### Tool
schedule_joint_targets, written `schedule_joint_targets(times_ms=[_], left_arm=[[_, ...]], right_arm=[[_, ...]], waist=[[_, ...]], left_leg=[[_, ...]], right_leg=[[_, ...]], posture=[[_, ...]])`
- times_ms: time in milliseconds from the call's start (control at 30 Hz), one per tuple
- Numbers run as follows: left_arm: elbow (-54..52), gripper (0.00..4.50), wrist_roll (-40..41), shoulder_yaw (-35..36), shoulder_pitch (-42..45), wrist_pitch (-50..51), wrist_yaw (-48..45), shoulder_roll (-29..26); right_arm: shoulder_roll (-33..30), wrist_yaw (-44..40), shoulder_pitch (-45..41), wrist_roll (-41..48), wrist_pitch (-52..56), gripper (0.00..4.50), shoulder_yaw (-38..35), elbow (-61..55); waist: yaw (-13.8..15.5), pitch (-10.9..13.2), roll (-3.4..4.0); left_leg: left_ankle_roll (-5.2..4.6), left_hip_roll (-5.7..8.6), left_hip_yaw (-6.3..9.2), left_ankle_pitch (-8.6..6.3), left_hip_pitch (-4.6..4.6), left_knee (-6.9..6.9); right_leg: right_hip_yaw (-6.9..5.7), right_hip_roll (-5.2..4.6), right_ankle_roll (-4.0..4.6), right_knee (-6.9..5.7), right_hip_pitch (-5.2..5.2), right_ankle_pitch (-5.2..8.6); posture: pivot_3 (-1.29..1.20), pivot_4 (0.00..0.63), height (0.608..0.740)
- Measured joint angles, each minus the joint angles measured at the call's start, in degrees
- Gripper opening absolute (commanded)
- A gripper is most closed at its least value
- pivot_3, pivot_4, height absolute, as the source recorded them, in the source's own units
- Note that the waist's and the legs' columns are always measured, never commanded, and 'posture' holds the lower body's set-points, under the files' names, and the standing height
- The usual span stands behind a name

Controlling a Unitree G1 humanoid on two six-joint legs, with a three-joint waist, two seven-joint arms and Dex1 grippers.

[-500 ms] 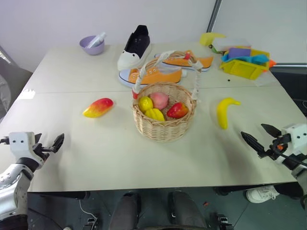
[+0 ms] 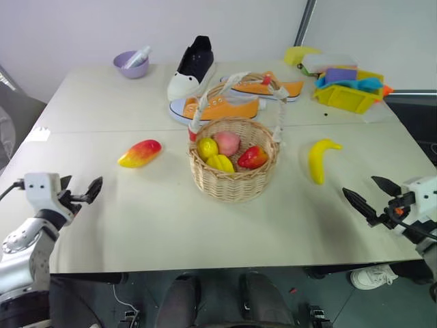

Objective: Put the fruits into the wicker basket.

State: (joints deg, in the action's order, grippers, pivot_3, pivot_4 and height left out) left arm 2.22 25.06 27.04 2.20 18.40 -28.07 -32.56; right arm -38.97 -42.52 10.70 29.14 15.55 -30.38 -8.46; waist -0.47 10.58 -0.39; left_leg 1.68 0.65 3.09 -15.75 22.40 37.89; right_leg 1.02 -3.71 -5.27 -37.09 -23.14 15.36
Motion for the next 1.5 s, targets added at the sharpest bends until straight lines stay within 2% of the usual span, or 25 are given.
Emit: schedule_joint_targets(times_ms=[367,533,700,900,1000,1067,1100,1267,1367,1433,1500], left_arm=[[1.9,4.5,-3.2,-11.1,13.9,7.0,-6.2,-8.2],[6.9,4.5,-5.8,-17.8,23.9,10.9,-9.2,-9.4],[11.3,4.5,-9.7,-22.6,26.8,12.3,-11.1,-10.3],[16.4,4.5,-12.5,-26.9,31.0,14.6,-14.9,-11.2],[20.1,3.65,-13.9,-28.0,34.0,13.8,-15.3,-10.1],[22.6,2.64,-14.6,-28.0,35.2,13.0,-15.2,-9.3],[23.2,2.28,-14.7,-28.0,35.6,12.6,-15.2,-9.3],[23.8,2.28,-15.7,-27.6,35.3,10.8,-15.4,-9.2],[20.1,2.28,-12.6,-24.1,31.0,9.9,-18.4,-9.8],[10.9,2.28,-6.6,-21.0,25.1,11.7,-24.1,-11.5],[-0.9,2.28,2.2,-18.8,21.3,17.7,-29.8,-13.1]], right_arm=[[-10.0,-2.8,1.1,15.6,17.4,4.48,-1.7,-23.2],[-13.9,-0.4,-8.3,23.8,22.7,4.48,3.0,-33.1],[-13.6,1.9,-11.4,24.8,23.9,4.48,8.3,-34.2],[-13.1,2.7,-12.7,24.9,23.8,4.48,10.9,-34.7],[-12.6,2.8,-12.8,24.9,23.6,4.5,12.0,-35.2],[-12.4,3.1,-12.8,24.9,23.5,4.5,12.3,-35.4],[-12.3,3.2,-12.8,24.9,23.5,4.5,12.3,-35.5],[-12.0,4.0,-11.8,24.7,23.5,4.5,12.3,-36.8],[-12.0,4.4,-11.4,24.3,23.5,4.5,12.2,-37.3],[-12.1,4.3,-10.6,23.8,23.3,4.5,11.5,-37.2],[-12.2,3.7,-9.7,23.0,23.0,4.5,10.3,-36.0]], waist=[[-0.1,0.0,-0.04],[-0.1,0.1,-0.29],[-0.2,0.2,-0.33],[0.0,0.2,-0.42],[0.0,0.2,-0.42],[0.0,0.2,-0.43],[-0.1,0.2,-0.43],[-0.2,0.2,-0.43],[-0.3,0.2,-0.43],[-0.3,0.2,-0.46],[0.1,0.2,-0.48]], left_leg=[[0.0,-0.02,0.02,0.0,0.01,-0.01],[0.0,-0.01,0.05,0.0,0.02,0.01],[-0.1,0.0,0.01,-0.06,0.13,0.01],[-0.1,0.0,0.04,-0.06,0.15,0.01],[-0.1,0.01,0.04,-0.06,0.14,0.02],[-0.1,0.01,0.04,-0.06,0.15,0.02],[-0.1,0.01,0.04,-0.06,0.14,0.02],[-0.1,-0.01,0.05,-0.06,0.14,0.01],[-0.1,-0.06,0.05,-0.06,0.15,0.01],[-0.1,-0.11,0.05,-0.06,0.25,0.01],[-0.08,-0.12,0.09,-0.05,0.36,0.04]], right_leg=[[-0.08,0.16,-0.17,-0.01,-0.01,-0.09],[-0.15,0.19,-0.19,0.0,0.0,-0.1],[-0.15,0.14,-0.24,0.0,-0.13,-0.11],[-0.17,0.14,-0.24,-0.01,-0.13,-0.11],[-0.17,0.14,-0.24,-0.01,-0.12,-0.11],[-0.17,0.14,-0.24,-0.01,-0.12,-0.11],[-0.17,0.14,-0.24,-0.02,-0.12,-0.11],[-0.17,0.14,-0.24,-0.04,-0.14,-0.12],[-0.13,0.06,-0.24,-0.04,-0.16,-0.12],[-0.1,0.04,-0.23,-0.02,-0.25,-0.12],[-0.13,-0.02,-0.21,0.0,-0.27,-0.11]], posture=[[0.0,0.15,0.721],[0.0,0.15,0.721],[0.0,0.15,0.721],[0.0,0.15,0.721],[0.0,0.15,0.721],[0.0,0.15,0.721],[0.0,0.15,0.721],[0.0,0.15,0.721],[0.0,0.15,0.721],[0.0,0.15,0.721],[0.0,0.15,0.721]])
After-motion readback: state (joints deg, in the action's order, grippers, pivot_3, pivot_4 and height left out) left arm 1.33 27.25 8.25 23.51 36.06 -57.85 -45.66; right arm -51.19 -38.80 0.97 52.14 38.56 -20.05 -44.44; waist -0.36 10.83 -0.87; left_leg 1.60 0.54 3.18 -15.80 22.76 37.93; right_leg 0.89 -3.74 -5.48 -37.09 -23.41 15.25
